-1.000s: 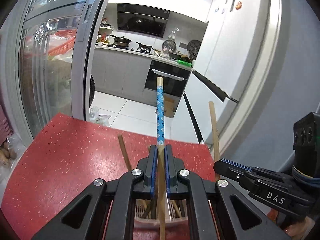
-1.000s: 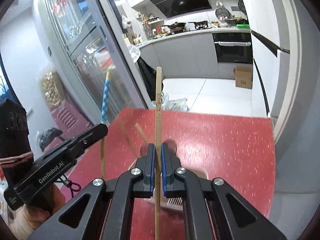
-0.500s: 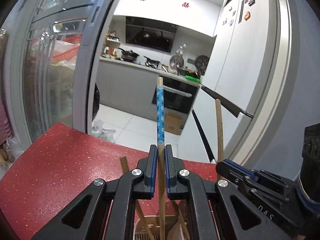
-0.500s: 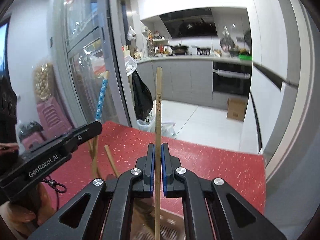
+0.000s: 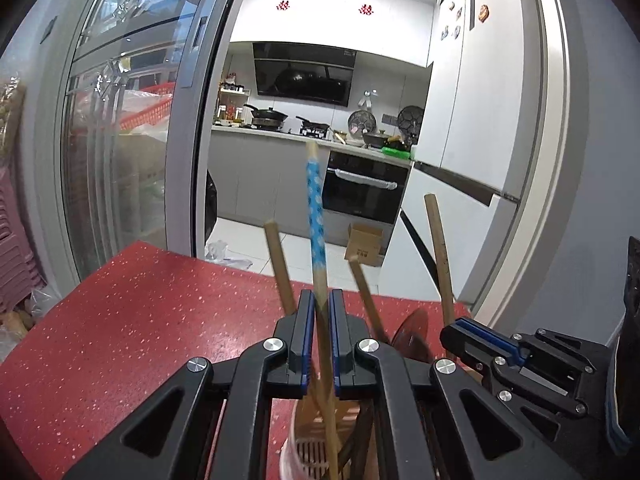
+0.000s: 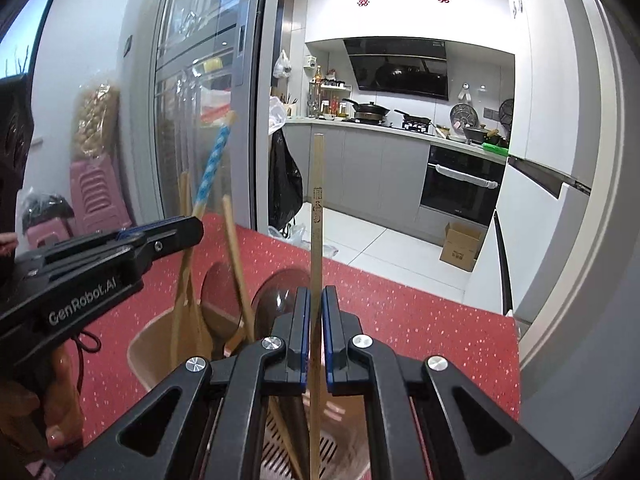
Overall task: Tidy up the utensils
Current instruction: 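Carry both chopsticks to the beige holder and lower them inside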
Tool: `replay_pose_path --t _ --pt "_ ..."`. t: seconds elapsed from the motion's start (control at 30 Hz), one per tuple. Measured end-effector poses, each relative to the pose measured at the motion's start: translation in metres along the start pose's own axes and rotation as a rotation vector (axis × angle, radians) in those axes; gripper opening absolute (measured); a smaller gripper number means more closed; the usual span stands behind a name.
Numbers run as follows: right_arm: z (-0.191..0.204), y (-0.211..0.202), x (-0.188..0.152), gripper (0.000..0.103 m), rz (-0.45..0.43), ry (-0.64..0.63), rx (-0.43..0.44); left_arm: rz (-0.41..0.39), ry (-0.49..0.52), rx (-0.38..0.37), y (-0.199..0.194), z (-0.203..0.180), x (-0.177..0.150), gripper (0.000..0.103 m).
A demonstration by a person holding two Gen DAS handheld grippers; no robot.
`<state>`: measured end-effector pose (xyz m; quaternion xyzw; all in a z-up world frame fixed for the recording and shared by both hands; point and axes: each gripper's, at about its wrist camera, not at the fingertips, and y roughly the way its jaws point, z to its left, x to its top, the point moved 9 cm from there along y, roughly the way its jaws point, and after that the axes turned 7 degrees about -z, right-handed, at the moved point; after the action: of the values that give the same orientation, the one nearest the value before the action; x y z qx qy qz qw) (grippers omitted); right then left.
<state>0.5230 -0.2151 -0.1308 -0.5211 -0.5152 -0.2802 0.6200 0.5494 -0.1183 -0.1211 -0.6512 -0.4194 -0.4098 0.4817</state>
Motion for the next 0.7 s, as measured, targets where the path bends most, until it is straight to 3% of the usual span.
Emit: replay_pose_path --t 0.57,0.6,0.67,0.7 --pt "0.024 -0.005 -0.023 0.008 0.08 -0.04 0.072 0.06 0.004 0.045 -0.019 0.019 -0.015 0.034" --pt "0.025 -0.005 -0.024 0.011 0.092 -0.031 0.081 0.066 0.004 0.045 -0.02 0.019 -0.017 0.034" --pt "0.025 -0.007 -0.025 0.03 0.108 -0.013 0.096 0.078 0.007 0.048 -0.021 0.02 -0.02 0.034" --pt "0.023 -0.01 -0.024 0.05 0.104 0.003 0.098 0.087 0.009 0.051 -0.021 0.021 -0.021 0.034"
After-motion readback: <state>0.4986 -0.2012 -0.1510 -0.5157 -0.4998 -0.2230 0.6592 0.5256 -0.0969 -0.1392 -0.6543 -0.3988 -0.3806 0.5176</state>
